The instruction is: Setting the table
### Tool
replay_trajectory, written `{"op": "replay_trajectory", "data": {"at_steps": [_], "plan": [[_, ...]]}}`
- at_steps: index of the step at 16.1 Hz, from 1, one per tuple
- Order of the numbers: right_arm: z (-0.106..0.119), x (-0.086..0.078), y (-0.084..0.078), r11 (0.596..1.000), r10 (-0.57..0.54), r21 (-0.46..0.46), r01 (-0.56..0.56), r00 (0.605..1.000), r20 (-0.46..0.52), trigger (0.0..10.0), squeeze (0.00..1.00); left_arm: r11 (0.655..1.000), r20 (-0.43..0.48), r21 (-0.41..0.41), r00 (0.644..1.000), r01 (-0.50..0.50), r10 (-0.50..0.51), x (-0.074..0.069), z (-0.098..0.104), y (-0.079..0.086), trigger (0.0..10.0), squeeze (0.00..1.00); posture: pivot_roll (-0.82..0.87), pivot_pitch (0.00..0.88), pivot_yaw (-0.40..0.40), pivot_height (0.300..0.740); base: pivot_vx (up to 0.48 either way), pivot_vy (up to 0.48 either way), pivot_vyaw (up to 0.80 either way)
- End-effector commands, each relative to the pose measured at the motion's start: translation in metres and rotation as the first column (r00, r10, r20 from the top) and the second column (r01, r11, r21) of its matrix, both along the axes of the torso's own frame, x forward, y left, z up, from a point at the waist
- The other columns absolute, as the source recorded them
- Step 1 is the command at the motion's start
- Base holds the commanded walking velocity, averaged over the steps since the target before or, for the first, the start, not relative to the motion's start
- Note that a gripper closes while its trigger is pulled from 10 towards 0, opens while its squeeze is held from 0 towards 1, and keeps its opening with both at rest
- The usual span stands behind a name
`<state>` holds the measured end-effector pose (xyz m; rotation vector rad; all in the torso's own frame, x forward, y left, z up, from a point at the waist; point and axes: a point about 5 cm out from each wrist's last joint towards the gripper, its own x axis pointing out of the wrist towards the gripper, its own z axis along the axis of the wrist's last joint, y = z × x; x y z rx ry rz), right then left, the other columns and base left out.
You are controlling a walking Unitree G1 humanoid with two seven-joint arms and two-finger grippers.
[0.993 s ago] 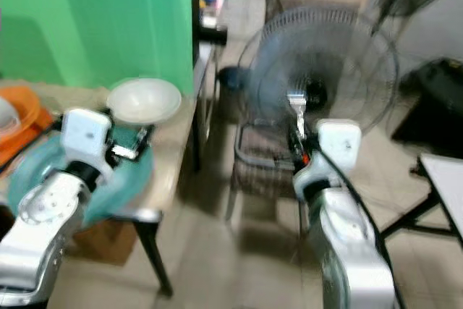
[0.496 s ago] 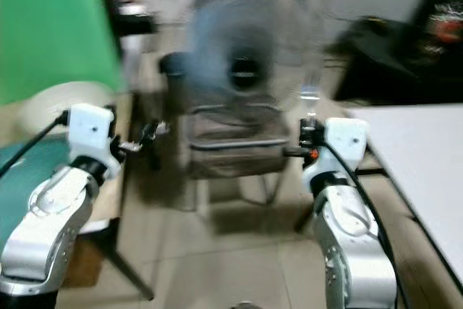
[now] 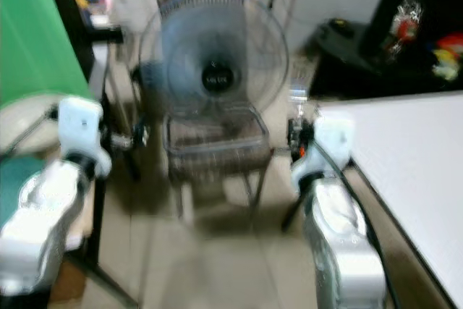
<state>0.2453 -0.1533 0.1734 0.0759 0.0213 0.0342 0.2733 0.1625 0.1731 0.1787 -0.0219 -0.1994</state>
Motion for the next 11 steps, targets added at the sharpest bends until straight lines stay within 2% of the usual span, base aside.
{"op": "replay_trajectory", "data": {"at_steps": [1, 3, 5, 9, 11], "plan": [[0.0015, 0.0019, 0.0011, 1.000, 0.001, -0.001, -0.001, 1.000, 0.010, 10.0, 0.00, 1.000, 0.007, 0.003, 1.000, -0.006, 0.006, 0.0009, 0.0021, 0.0035, 10.0, 0.00, 0.03, 0.000, -0.028, 0.740, 0.345, 0.000, 0.00], [0.0013, 0.0022, 0.0005, 1.000, -0.005, -0.002, 0.005, 1.000, 0.006, 10.0, 0.00, 1.000, 0.008, -0.001, 1.000, 0.000, 0.000, 0.0013, 0.0020, 0.0028, 10.0, 0.00, 0.02, 0.000, -0.027, 0.740, 0.347, 0.000, 0.00], [0.0013, 0.0025, -0.0003, 1.000, -0.007, -0.004, 0.007, 1.000, 0.004, 10.0, 0.00, 1.000, 0.007, -0.005, 1.000, 0.008, -0.008, 0.0018, 0.0018, 0.0008, 10.0, 0.00, 0.02, 0.000, -0.026, 0.740, 0.347, 0.000, -0.80], [0.0026, 0.0025, 0.0006, 1.000, -0.007, 0.004, 0.007, 1.000, 0.009, 10.0, 0.00, 1.000, 0.006, 0.000, 1.000, 0.018, -0.018, 0.0034, 0.0019, 0.0006, 10.0, 0.00, 0.02, 0.000, -0.016, 0.740, 0.345, 0.000, 0.00], [0.0051, 0.0021, 0.0028, 1.000, -0.008, 0.010, 0.008, 1.000, 0.021, 10.0, 0.00, 1.000, 0.009, 0.005, 1.000, 0.030, -0.030, 0.0055, 0.0032, 0.0014, 10.0, 0.00, 0.02, 0.000, -0.005, 0.740, 0.341, 0.000, -0.80]]}}
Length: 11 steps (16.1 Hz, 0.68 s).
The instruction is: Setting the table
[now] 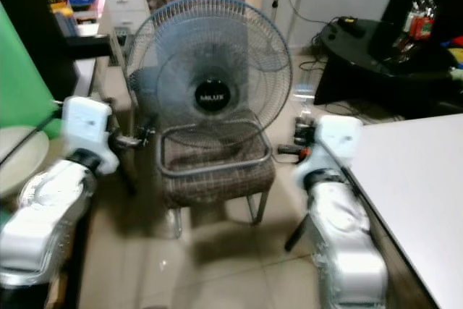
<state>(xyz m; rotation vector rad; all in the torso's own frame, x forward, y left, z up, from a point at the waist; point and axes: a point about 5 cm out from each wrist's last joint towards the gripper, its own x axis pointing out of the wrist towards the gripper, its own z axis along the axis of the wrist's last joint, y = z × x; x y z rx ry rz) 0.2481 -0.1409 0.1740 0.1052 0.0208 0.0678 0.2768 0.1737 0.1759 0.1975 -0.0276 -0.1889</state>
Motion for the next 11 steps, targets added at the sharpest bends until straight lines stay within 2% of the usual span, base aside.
{"op": "replay_trajectory", "data": {"at_steps": [1, 6, 10, 11], "plan": [[0.0051, -0.0007, -0.0094, 0.999, -0.042, -0.020, 0.042, 0.999, 0.022, 10.0, 0.00, 0.999, 0.000, -0.012, 0.999, 0.043, -0.043, 0.0024, 0.0006, -0.0100, 10.0, 0.00, 0.02, 0.000, -0.005, 0.740, 0.341, 0.000, -0.80], [0.0058, -0.0054, -0.0090, 0.998, -0.064, -0.003, 0.064, 0.998, 0.021, 10.0, 0.00, 0.998, -0.003, -0.007, 0.998, 0.069, -0.069, 0.0032, 0.0007, -0.0114, 10.0, 0.00, 0.01, 0.000, 0.005, 0.740, 0.340, 0.000, -0.80], [0.0085, -0.0091, -0.0095, 0.996, -0.085, 0.008, 0.084, 0.996, 0.034, 10.0, 0.00, 0.994, -0.007, -0.015, 0.994, 0.104, -0.105, -0.0002, -0.0007, -0.0154, 10.0, 0.00, 0.01, 0.000, 0.001, 0.740, 0.334, 0.000, 0.00], [0.0098, -0.0098, -0.0098, 0.996, -0.088, 0.002, 0.088, 0.995, 0.042, 10.0, 0.00, 0.994, -0.008, -0.017, 0.994, 0.107, -0.107, -0.0010, -0.0011, -0.0160, 10.0, 0.00, 0.01, 0.000, 0.000, 0.740, 0.334, 0.000, -0.80]]}}
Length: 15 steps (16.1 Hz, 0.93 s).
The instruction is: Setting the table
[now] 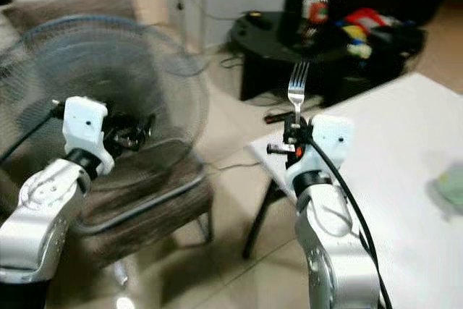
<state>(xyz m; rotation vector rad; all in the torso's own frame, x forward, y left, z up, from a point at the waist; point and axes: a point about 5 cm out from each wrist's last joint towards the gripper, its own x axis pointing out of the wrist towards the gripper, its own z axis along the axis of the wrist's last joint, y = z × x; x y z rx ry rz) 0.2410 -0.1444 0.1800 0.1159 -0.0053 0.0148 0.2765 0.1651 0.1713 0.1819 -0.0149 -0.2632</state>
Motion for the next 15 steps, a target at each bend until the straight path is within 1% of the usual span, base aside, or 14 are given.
{"op": "replay_trajectory", "data": {"at_steps": [1, 3, 8, 9, 10, 12, 13, 15], "plan": [[0.0048, -0.0039, -0.0062, 0.999, -0.036, -0.013, 0.036, 0.999, 0.024, 10.0, 0.00, 0.999, 0.010, -0.008, 0.999, 0.037, -0.037, -0.0015, 0.0030, -0.0079, 10.0, 0.00, 0.01, 0.000, -0.001, 0.740, 0.326, 0.000, 0.00], [0.0050, -0.0064, -0.0059, 0.999, -0.041, -0.015, 0.041, 0.999, 0.024, 10.0, 0.00, 0.999, 0.007, -0.012, 0.999, 0.046, -0.046, -0.0028, 0.0020, -0.0087, 10.0, 0.00, 0.01, 0.000, 0.001, 0.740, 0.321, 0.000, 0.00], [0.0034, -0.0102, -0.0055, 0.998, -0.050, -0.022, 0.051, 0.999, 0.013, 10.0, 0.00, 0.998, -0.002, -0.019, 0.998, 0.062, -0.062, -0.0024, -0.0003, -0.0137, 10.0, 0.00, 0.00, 0.000, 0.008, 0.740, 0.316, 0.000, -0.80], [0.0020, -0.0108, -0.0070, 0.998, -0.064, -0.023, 0.064, 0.998, 0.002, 10.0, 0.00, 0.998, -0.003, -0.036, 0.999, 0.049, -0.049, -0.0021, -0.0008, -0.0138, 10.0, 0.00, 0.00, 0.000, 0.009, 0.740, 0.000, 0.000, -0.49], [0.0009, -0.0111, -0.0082, 0.997, -0.068, -0.036, 0.068, 0.998, -0.007, 10.0, 0.00, 0.999, -0.008, -0.009, 0.999, 0.043, -0.043, -0.0011, -0.0012, -0.0136, 10.0, 0.00, 0.00, 0.000, 0.009, 0.740, 0.000, 0.000, 0.00], [-0.0019, -0.0123, -0.0088, 0.997, -0.068, -0.037, 0.067, 0.997, -0.022, 10.0, 0.00, 0.999, -0.004, -0.012, 0.999, 0.047, -0.047, -0.0003, -0.0015, -0.0136, 10.0, 0.00, -0.01, 0.000, 0.010, 0.740, 0.000, 0.000, 0.00], [-0.0029, -0.0125, -0.0088, 0.997, -0.067, -0.037, 0.066, 0.997, -0.029, 10.0, 0.00, 0.999, -0.003, -0.013, 0.999, 0.045, -0.045, 0.0004, -0.0015, -0.0136, 10.0, 0.00, -0.01, 0.000, 0.010, 0.740, 0.000, 0.285, 0.00], [-0.0040, -0.0134, -0.0090, 0.997, -0.071, -0.034, 0.070, 0.997, -0.037, 10.0, 0.00, 0.999, -0.005, -0.003, 0.999, 0.038, -0.038, 0.0030, -0.0014, -0.0128, 10.0, 0.00, -0.01, 0.000, 0.010, 0.740, 0.000, 0.480, -0.79]]}}
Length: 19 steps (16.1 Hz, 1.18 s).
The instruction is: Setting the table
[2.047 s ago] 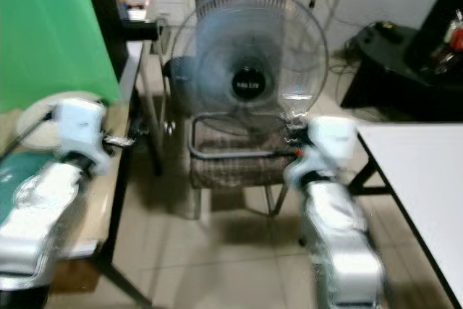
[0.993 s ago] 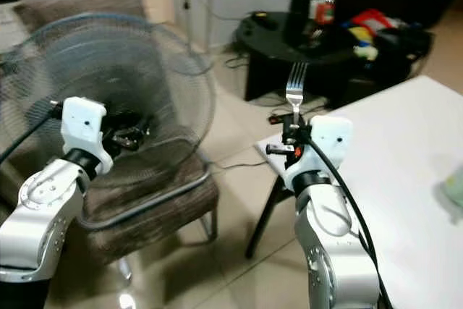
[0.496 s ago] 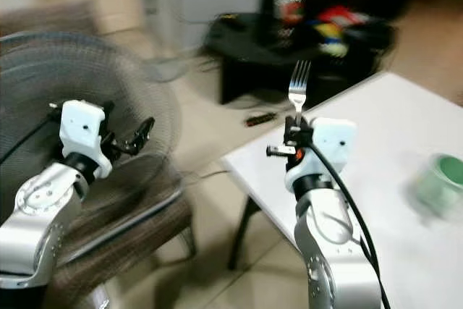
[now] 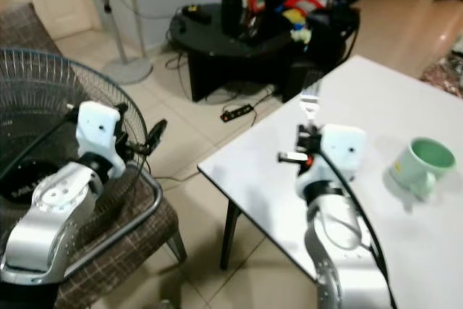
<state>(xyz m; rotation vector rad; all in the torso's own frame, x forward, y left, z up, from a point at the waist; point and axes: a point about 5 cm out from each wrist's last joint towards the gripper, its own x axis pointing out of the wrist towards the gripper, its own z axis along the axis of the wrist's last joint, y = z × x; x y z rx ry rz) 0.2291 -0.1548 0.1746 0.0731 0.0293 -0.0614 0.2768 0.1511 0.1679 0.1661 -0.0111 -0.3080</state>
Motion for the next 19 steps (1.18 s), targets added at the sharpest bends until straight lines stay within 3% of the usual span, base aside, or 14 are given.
{"op": "replay_trajectory", "data": {"at_steps": [1, 3, 9, 14, 16, 19], "plan": [[0.001, -0.002, 0.001, 1.000, -0.003, 0.017, 0.003, 1.000, -0.003, 10.0, 0.00, 1.000, 0.007, 0.015, 1.000, -0.007, 0.007, 0.004, 0.002, 0.001, 10.0, 0.00, -0.01, 0.000, 0.013, 0.740, 0.000, 0.480, -0.80], [0.000, -0.002, 0.001, 1.000, -0.013, 0.023, 0.013, 1.000, -0.005, 10.0, 0.00, 0.999, 0.024, 0.044, 1.000, -0.009, 0.008, 0.007, 0.004, 0.002, 10.0, 0.00, -0.01, 0.000, 0.017, 0.740, 0.000, 0.182, -0.80], [-0.003, -0.004, -0.002, 0.998, -0.052, 0.038, 0.053, 0.998, -0.031, 10.0, 0.00, 0.997, 0.034, 0.077, 0.999, 0.009, -0.012, 0.011, 0.006, -0.001, 10.0, 0.00, -0.01, 0.000, 0.032, 0.740, 0.000, -0.400, -0.80], [-0.012, -0.002, -0.003, 0.997, -0.060, 0.038, 0.063, 0.994, -0.091, 10.0, 0.00, 0.996, 0.028, 0.083, 1.000, 0.012, -0.014, 0.012, 0.004, -0.002, 10.0, 0.00, -0.01, 0.000, 0.036, 0.740, 0.000, 0.000, 0.00], [-0.016, 0.004, -0.002, 0.997, -0.027, 0.066, 0.035, 0.992, -0.123, 10.0, 0.00, 0.996, 0.023, 0.086, 0.999, 0.030, -0.032, 0.012, 0.004, -0.003, 10.0, 0.00, -0.01, 0.000, 0.037, 0.740, 0.000, 0.000, 0.00], [-0.031, 0.034, -0.008, 0.999, -0.020, 0.035, 0.029, 0.972, -0.232, 10.0, 0.00, 0.988, -0.003, 0.091, 0.992, 0.125, -0.125, 0.011, 0.001, -0.010, 10.0, 0.00, -0.01, 0.000, 0.037, 0.740, 0.000, 0.000, 0.00]]}}
